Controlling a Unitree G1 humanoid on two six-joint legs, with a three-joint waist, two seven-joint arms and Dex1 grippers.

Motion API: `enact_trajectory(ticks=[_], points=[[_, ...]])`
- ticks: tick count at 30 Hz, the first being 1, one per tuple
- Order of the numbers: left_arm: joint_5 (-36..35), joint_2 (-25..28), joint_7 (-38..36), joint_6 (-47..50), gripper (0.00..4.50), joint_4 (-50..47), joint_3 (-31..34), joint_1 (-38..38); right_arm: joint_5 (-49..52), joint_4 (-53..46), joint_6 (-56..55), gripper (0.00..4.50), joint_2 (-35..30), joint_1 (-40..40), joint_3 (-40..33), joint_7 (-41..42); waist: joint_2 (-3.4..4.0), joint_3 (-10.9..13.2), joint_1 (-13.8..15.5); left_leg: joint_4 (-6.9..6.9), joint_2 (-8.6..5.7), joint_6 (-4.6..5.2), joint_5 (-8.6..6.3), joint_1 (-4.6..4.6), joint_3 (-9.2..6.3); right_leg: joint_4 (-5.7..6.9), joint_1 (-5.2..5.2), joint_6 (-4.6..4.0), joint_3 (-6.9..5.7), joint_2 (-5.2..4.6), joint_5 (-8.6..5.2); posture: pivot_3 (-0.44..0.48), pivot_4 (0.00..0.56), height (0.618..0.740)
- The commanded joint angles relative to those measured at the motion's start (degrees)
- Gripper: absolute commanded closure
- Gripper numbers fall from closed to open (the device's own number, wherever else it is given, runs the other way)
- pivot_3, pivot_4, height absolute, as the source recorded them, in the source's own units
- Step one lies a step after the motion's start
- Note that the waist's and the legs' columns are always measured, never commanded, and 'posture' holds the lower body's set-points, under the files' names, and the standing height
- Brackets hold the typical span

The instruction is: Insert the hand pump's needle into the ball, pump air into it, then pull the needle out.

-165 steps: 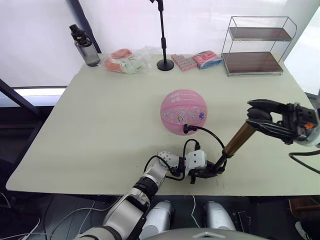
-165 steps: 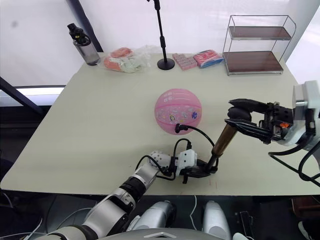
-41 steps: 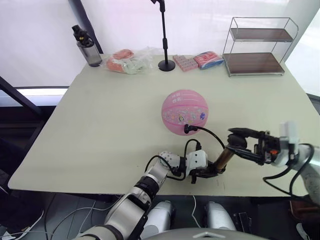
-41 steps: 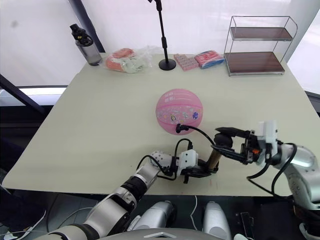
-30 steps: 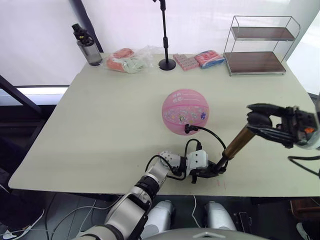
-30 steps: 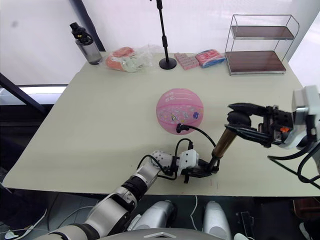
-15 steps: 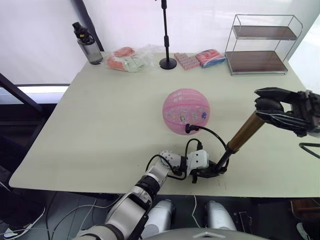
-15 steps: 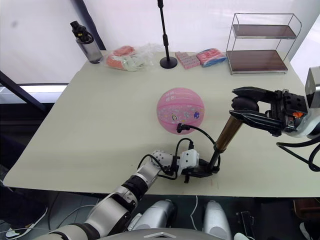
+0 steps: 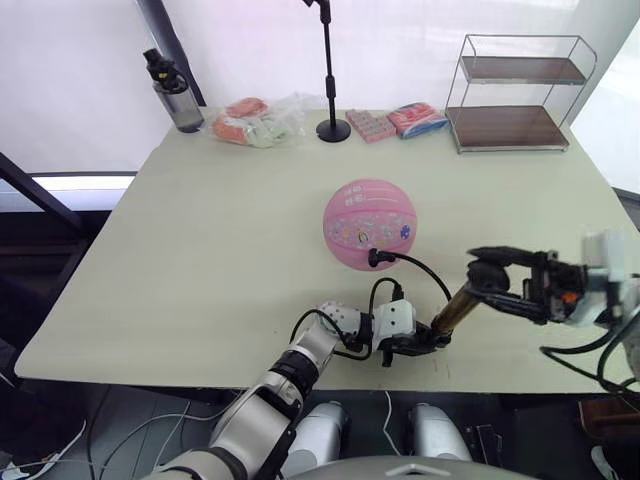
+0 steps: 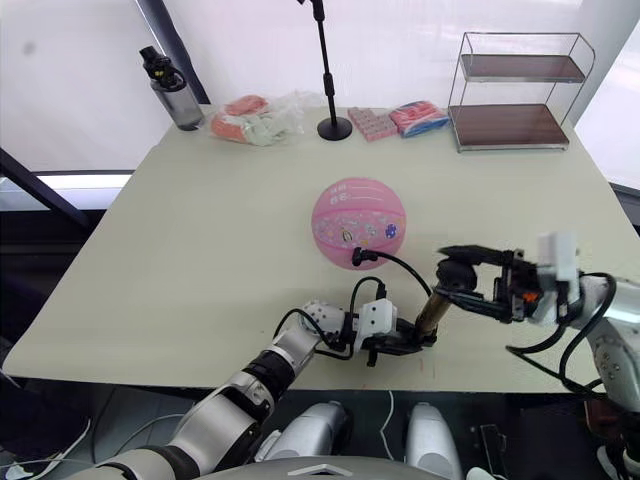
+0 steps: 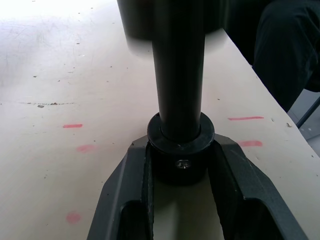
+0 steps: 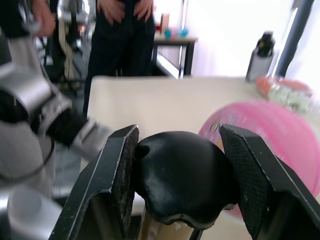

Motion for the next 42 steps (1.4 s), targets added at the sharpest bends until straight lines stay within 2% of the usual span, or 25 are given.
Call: enact_trajectory(ticks=[1,7,12,22,28,35,42], points=[[2.02,0.70,-0.39,1.05,3.41,2.43,-1.96,1.99,-9.19,5.64,-3.46,2.40,1.77,3.99,6.06,-0.38,-0.05,-0.07,0.01,0.00,0.01,0.00,0.00,0.00,0.00,0.00,0.00,0.00,0.00,0.00,0.00,0.000,0.150,0.736],[2.03,0.65,-0.40,0.98,3.41,2.66,-1.88,1.96,-11.81,6.97,-7.36,2.40,2.93,5.57,7.95,-1.41,-0.14,-0.47,-0.04,-0.02,0.02,0.00,0.00,0.04,0.00,0.00,0.02,0.00,0.01,0.03,0.00,0.000,0.150,0.736],[1.98,0.50,-0.42,0.83,3.41,3.14,-1.81,1.75,-5.62,2.09,-3.45,2.40,2.40,4.23,4.82,-4.44,-0.20,-0.57,-0.03,-0.02,0.04,0.00,-0.01,0.04,-0.02,0.00,0.02,-0.01,0.03,0.06,0.00,0.000,0.150,0.736],[2.01,0.29,-0.20,0.38,3.41,4.69,-1.59,0.85,8.73,-5.79,8.06,2.40,-3.09,-4.84,-6.66,-8.62,0.26,0.00,0.37,-0.01,-0.01,0.01,-0.01,-0.15,-0.01,-0.01,-0.05,-0.01,0.02,-0.04,0.00,0.000,0.150,0.736],[2.08,0.26,-0.25,0.04,3.41,5.21,-1.63,0.62,16.46,-6.97,14.53,2.40,-9.26,-12.15,-13.76,-10.07,0.42,0.40,0.38,0.02,-0.06,0.02,0.00,-0.18,0.09,-0.01,-0.07,0.01,0.05,-0.12,0.01,0.000,0.150,0.736],[2.08,0.36,-0.31,-0.13,3.41,5.36,-1.66,0.51,21.75,-6.81,20.25,2.40,-13.65,-17.82,-17.58,-11.32,0.37,0.55,0.52,0.01,-0.05,0.01,0.01,-0.27,0.06,-0.02,-0.13,0.01,0.01,-0.16,0.02,0.000,0.150,0.736],[1.97,0.41,-0.29,-0.18,3.41,5.16,-1.78,0.66,22.01,-7.09,21.94,2.40,-14.30,-19.22,-18.24,-11.72,0.36,0.59,0.52,0.01,-0.04,0.01,0.01,-0.39,0.03,-0.02,-0.24,0.00,-0.01,-0.18,0.02,0.000,0.150,0.736]])
